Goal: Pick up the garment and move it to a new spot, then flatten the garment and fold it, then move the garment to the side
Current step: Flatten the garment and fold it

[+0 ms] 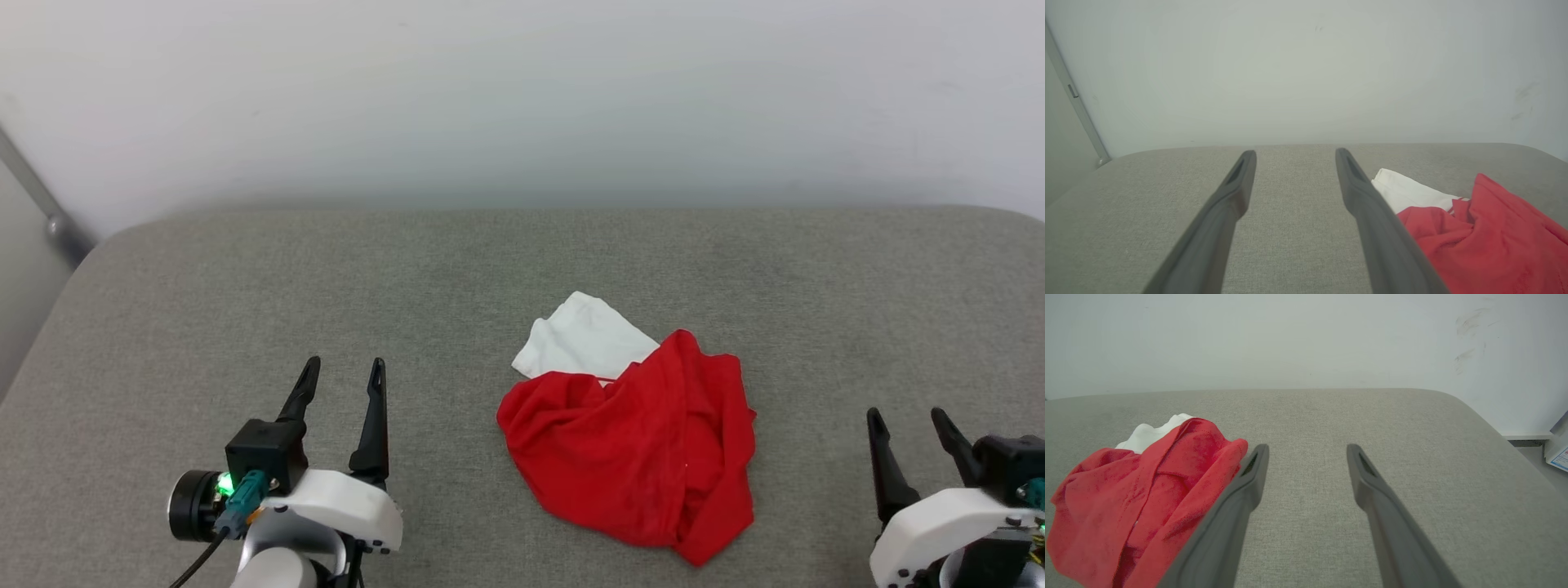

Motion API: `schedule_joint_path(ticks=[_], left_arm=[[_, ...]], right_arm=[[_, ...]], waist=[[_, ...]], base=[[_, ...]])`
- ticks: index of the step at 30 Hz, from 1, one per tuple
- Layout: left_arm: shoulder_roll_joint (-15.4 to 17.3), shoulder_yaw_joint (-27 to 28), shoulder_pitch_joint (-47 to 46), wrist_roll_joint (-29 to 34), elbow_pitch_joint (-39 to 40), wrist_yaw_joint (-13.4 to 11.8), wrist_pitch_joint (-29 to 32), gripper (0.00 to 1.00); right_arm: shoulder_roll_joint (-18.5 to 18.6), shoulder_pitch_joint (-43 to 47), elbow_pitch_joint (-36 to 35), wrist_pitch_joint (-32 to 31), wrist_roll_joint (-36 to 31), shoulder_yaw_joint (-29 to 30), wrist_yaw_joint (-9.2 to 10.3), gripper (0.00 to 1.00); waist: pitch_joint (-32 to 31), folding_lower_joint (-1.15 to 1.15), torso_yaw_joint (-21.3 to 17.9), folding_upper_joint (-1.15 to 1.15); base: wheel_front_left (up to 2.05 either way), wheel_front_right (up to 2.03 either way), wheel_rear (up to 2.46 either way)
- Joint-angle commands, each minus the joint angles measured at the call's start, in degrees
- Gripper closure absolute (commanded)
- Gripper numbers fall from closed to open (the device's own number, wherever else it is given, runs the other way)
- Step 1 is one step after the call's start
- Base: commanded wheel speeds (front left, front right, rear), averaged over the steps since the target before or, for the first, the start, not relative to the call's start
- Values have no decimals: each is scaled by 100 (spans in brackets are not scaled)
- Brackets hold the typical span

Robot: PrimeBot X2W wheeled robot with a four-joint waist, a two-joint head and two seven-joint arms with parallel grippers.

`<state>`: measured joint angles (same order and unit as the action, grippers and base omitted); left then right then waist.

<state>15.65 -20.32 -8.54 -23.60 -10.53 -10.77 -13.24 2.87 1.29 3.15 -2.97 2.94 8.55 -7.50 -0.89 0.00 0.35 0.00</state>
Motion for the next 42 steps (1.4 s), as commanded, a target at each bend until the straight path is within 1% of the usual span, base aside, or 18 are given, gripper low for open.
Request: schedule_joint_path(ticks=[1, 2, 6, 9, 12, 13, 14, 16, 17, 18, 24, 25, 27, 28, 31, 36, 40, 42], left_arm=[[-37, -37, -118, 38, 73, 11, -33, 0], [-64, -61, -165, 60, 106, 16, -46, 0], [-127, -110, -305, 100, 177, 58, -82, 0], [-206, -148, -454, 138, 192, 108, -117, 0], [-287, -168, -558, 183, 159, 129, -162, 0], [-317, -167, -612, 195, 138, 159, -167, 0], [-317, -167, -612, 195, 138, 159, -167, 0], [-362, -175, -671, 221, 112, 182, -176, 0], [-387, -163, -733, 230, 85, 210, -189, 0], [-387, -163, -733, 230, 85, 210, -189, 0], [-487, -98, -844, 288, -17, 309, -204, 0], [-504, -84, -841, 305, -26, 317, -205, 0], [-540, -44, -814, 337, -34, 347, -206, 0], [-555, -28, -789, 342, -45, 365, -207, 0], [-575, 32, -699, 384, -81, 384, -201, 0], [-595, 114, -609, 438, -135, 416, -200, 0], [-574, 175, -494, 429, -170, 430, -196, 0], [-559, 201, -422, 426, -181, 422, -196, 0]], right_arm=[[1, -191, 149, -150, -71, 191, 2, 0], [0, -281, 231, -233, 53, 268, 2, 0], [-2, -622, 475, -551, 47, 396, 2, 0], [150, -1038, 672, -1023, 207, 235, 2, 0], [337, -1358, 825, -1754, 470, -190, 2, 0], [511, -1539, 928, -2320, 677, -473, 2, 0], [511, -1539, 928, -2320, 677, -473, 2, 0], [684, -1676, 1008, -2860, 863, -718, 3, 0], [822, -1749, 1122, -3347, 1018, -911, 2, 0], [822, -1749, 1122, -3347, 1018, -911, 2, 0], [1039, -1738, 1727, -4415, 1361, -1223, 3, 0], [1031, -1708, 1809, -4499, 1442, -1242, 3, 19], [1036, -1696, 1887, -4562, 1527, -1308, 2, 88], [1064, -1705, 1907, -4579, 1583, -1316, 2, 100], [1203, -1920, 1728, -4291, 1620, -1320, 3, 100], [1420, -2277, 1325, -3670, 1418, -1157, 3, 100], [1450, -2138, 1020, -3301, 1184, -573, 4, 100], [1334, -1932, 889, -3112, 1086, -117, 3, 100]], waist=[[153, 0, 151, 0], [234, 0, 211, 0], [498, 0, 385, 0], [740, 0, 547, 0], [915, 0, 671, 0], [1005, 0, 736, 0], [1005, 0, 736, 0], [1098, 0, 805, 0], [1191, 0, 864, 0], [1191, 0, 864, 0], [1349, 0, 979, 0], [1351, 0, 989, 0], [1342, 0, 995, 0], [1326, 0, 993, 0], [1253, 0, 946, 0], [1057, 0, 807, 0], [864, 0, 675, 0], [767, 0, 606, 0]], base=[[0, 0, 0], [0, 0, 0], [0, 0, 0], [0, 0, 0], [0, 0, 0], [0, 0, 0], [0, 0, 0], [0, 0, 0], [0, 0, 0], [0, 0, 0], [0, 0, 0], [0, 0, 0], [0, 0, 0], [0, 0, 0], [0, 0, 0], [0, 0, 0], [0, 0, 0], [0, 0, 0]])
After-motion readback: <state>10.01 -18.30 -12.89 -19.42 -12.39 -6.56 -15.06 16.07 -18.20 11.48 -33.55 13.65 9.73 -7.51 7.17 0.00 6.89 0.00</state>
